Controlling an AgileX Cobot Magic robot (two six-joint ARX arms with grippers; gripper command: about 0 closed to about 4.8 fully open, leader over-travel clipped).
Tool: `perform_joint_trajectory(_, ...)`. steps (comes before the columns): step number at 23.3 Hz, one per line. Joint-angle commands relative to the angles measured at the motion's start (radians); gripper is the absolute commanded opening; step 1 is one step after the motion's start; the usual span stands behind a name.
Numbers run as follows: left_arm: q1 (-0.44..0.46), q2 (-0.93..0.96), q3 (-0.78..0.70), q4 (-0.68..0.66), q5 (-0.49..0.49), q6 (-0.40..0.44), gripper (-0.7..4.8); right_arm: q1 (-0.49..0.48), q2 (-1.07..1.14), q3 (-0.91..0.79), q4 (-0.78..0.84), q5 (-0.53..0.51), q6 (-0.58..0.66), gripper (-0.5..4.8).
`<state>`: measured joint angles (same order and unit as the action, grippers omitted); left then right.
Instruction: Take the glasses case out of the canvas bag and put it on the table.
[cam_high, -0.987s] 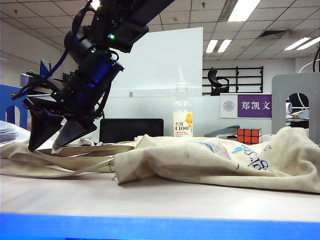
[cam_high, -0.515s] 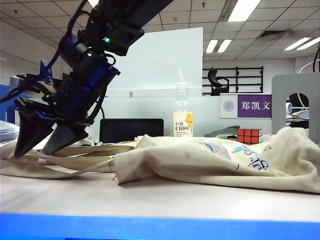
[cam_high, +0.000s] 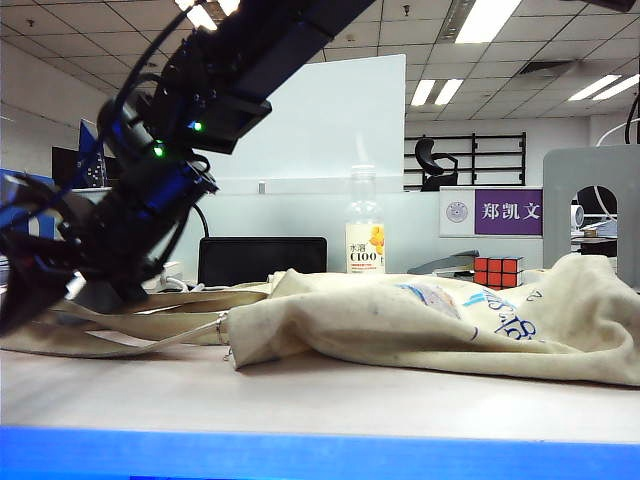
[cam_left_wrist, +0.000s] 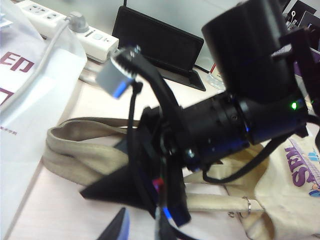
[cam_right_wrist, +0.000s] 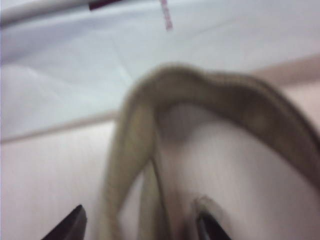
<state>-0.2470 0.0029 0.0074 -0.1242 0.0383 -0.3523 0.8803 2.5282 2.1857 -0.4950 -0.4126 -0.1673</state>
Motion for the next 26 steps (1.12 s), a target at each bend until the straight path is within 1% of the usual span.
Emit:
perform_joint_trajectory(1,0.000,-0.001,0.000,0.006,0.004,0.000,0.80,0.008,-0.013,0.008,0.148,-0.007,0.033,2.85)
perform_joint_trajectory(2,0.000,-0.001,0.000,0.006,0.004,0.000,0.80,0.003,-0.013,0.008,0.174,-0.005,0.063,2.80)
perform_joint_trajectory(3,0.000,-0.001,0.000,0.006,0.004,0.000,0.80,0.000,-0.013,0.008,0.173,-0.005,0.066,2.73)
perform_joint_trajectory(6,0.000,-0.001,0.000,0.006,0.007,0.000,0.80,0.000,0.000,0.008,0.117,0.017,0.066,2.68)
perform_joint_trajectory(7,0.000,-0.001,0.000,0.006,0.007,0.000,0.80,0.001,0.004,0.008,0.099,0.016,0.066,2.41)
perform_joint_trajectory(10,0.000,-0.001,0.000,0.006,0.007,0.001,0.80,0.003,0.009,0.008,0.073,0.014,0.066,2.40)
perform_joint_trajectory(13,0.000,-0.001,0.000,0.006,0.007,0.000,0.80,0.003,0.009,0.008,0.085,0.018,0.065,1.36)
perform_joint_trajectory(16,0.000,-0.001,0.000,0.006,0.007,0.001,0.80,0.002,0.008,0.008,0.087,0.018,0.065,1.34)
perform_joint_trajectory(17,0.000,-0.001,0.000,0.006,0.007,0.001,0.80,0.002,0.008,0.008,0.081,0.015,0.066,1.25)
perform_joint_trajectory(18,0.000,-0.001,0.000,0.006,0.007,0.001,0.80,0.002,0.008,0.008,0.077,0.009,0.067,0.79)
perform_joint_trajectory(19,0.000,-0.001,0.000,0.006,0.007,0.001,0.80,0.002,0.007,0.008,0.073,-0.025,0.071,0.18)
perform_joint_trajectory(20,0.000,-0.001,0.000,0.006,0.007,0.001,0.80,0.002,0.007,0.009,0.073,-0.060,0.071,-0.09)
perform_joint_trajectory(21,0.000,-0.001,0.000,0.006,0.006,0.004,0.80,0.002,0.006,0.016,0.068,-0.073,0.071,-0.08)
perform_joint_trajectory(25,0.001,-0.001,0.000,0.004,-0.047,0.005,0.80,0.001,-0.011,0.087,-0.010,-0.068,0.069,-0.08)
perform_joint_trajectory(26,0.001,-0.001,0.000,0.005,-0.047,0.005,0.80,-0.003,-0.020,0.102,-0.027,-0.064,0.067,-0.08)
